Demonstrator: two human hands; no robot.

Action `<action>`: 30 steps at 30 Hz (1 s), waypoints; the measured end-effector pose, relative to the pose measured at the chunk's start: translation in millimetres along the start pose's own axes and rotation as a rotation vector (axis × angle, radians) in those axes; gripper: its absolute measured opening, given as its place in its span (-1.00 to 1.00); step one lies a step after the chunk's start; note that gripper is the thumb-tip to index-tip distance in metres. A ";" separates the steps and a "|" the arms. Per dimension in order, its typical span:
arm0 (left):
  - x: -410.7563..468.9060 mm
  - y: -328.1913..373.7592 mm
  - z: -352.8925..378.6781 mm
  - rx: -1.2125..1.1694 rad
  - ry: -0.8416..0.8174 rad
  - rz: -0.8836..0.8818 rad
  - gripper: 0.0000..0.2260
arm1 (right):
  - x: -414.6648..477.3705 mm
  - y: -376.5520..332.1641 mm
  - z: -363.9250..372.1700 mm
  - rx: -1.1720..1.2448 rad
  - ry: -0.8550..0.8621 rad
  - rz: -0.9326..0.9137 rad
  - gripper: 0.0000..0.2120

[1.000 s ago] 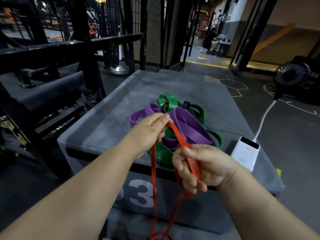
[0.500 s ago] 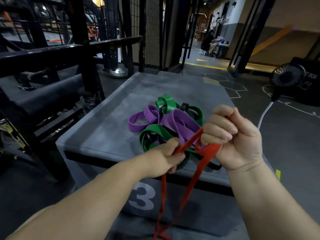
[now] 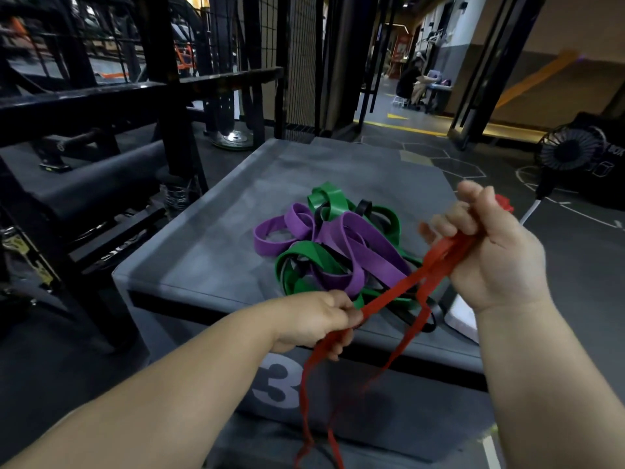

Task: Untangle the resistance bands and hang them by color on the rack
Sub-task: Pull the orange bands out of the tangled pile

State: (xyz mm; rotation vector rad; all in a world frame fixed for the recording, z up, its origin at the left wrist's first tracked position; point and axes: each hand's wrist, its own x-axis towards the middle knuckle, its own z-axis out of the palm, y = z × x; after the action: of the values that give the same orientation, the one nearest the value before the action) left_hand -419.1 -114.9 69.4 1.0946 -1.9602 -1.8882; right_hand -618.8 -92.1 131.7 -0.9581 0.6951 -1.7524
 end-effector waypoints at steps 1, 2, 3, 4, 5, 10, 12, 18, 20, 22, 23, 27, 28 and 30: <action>-2.3 1.9 -0.3 0.087 0.028 0.046 -0.92 | 0.9 0.2 -2.7 -0.117 0.030 0.001 -0.81; -4.4 4.4 -2.1 0.192 0.063 0.108 -0.89 | 1.0 2.3 -4.9 -0.241 0.040 0.024 -0.86; -7.2 8.7 -3.6 0.295 0.105 0.177 -0.85 | -0.5 5.2 -5.1 -0.353 0.020 0.063 -0.91; -9.6 12.6 -5.6 0.371 0.151 0.248 -0.81 | -3.1 10.4 -4.6 -0.447 -0.023 0.118 -0.91; -12.2 17.0 -7.1 0.403 0.184 0.301 -0.79 | -5.9 16.6 -3.2 -0.528 -0.071 0.169 -0.82; -11.7 24.2 -9.5 0.296 0.246 0.440 -0.89 | -20.2 43.9 13.2 -0.602 -0.280 0.371 -0.68; -8.7 22.5 -13.1 0.395 0.341 0.521 -0.77 | -25.3 49.9 18.5 -0.629 -0.311 0.450 -0.57; -3.4 16.3 -17.1 0.414 0.503 0.507 -0.69 | -26.4 49.4 20.6 -0.737 -0.351 0.543 -0.50; -2.6 14.6 -22.7 0.424 0.493 0.452 -0.67 | -25.7 47.3 18.8 -0.751 -0.372 0.561 -0.51; -5.0 15.2 -29.0 0.502 0.442 0.421 -0.76 | -24.9 45.9 17.0 -0.778 -0.417 0.588 -0.50; -6.9 16.5 -31.4 0.506 0.416 0.415 -0.80 | -24.9 45.2 16.5 -0.795 -0.449 0.611 -0.52; -17.5 22.6 -36.9 0.357 0.237 0.363 -0.91 | -28.1 41.7 15.2 -0.744 -0.601 0.749 -0.65; -20.5 24.7 -36.6 0.248 0.170 0.370 -0.95 | -29.5 41.4 14.9 -0.710 -0.629 0.788 -0.68; -22.9 26.6 -35.3 0.030 0.083 0.389 -0.94 | -31.5 41.4 14.0 -0.584 -0.695 0.842 -0.63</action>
State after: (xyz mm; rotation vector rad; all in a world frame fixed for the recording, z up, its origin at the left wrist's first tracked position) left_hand -391.0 -130.5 107.4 0.7174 -1.9860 -1.5873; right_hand -580.4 -77.6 96.9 -1.3022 0.9614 -0.4215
